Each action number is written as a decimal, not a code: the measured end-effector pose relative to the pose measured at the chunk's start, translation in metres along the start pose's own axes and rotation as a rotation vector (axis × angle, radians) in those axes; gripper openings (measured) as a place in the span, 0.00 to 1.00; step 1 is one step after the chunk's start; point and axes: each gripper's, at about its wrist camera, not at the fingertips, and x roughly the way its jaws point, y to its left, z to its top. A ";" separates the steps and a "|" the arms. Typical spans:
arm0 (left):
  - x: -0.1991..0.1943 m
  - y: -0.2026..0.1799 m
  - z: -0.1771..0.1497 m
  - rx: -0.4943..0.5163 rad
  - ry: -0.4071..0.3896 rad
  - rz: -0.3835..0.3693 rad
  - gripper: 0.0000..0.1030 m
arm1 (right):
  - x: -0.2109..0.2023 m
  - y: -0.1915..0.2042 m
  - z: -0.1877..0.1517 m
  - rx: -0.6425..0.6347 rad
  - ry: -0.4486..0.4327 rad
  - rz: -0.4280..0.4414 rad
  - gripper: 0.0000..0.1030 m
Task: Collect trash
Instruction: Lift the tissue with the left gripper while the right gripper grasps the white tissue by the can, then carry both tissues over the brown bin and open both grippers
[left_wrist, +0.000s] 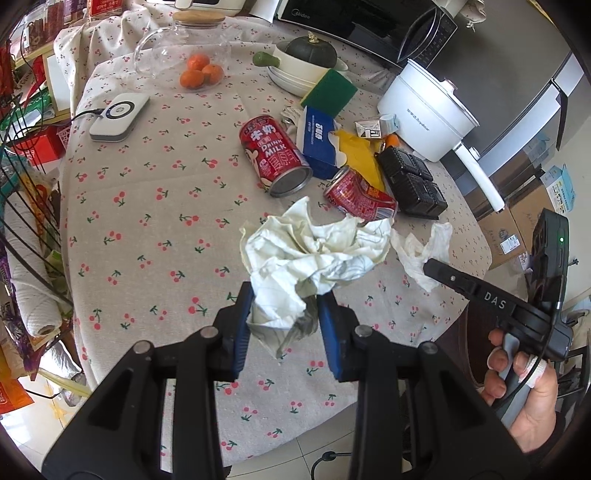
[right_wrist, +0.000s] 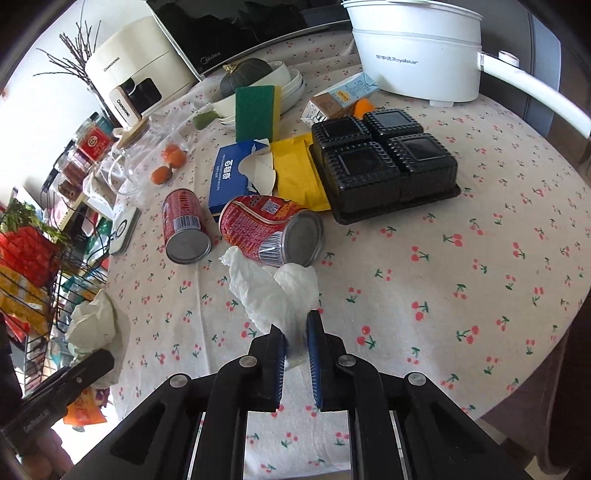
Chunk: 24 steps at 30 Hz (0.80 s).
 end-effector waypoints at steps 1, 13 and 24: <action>0.001 -0.004 0.000 0.003 0.002 -0.004 0.35 | -0.006 -0.005 -0.001 0.002 -0.001 -0.002 0.12; 0.020 -0.086 -0.008 0.124 0.036 -0.062 0.35 | -0.075 -0.089 -0.016 0.076 -0.049 -0.059 0.12; 0.053 -0.184 -0.025 0.257 0.087 -0.132 0.34 | -0.130 -0.185 -0.045 0.196 -0.088 -0.125 0.12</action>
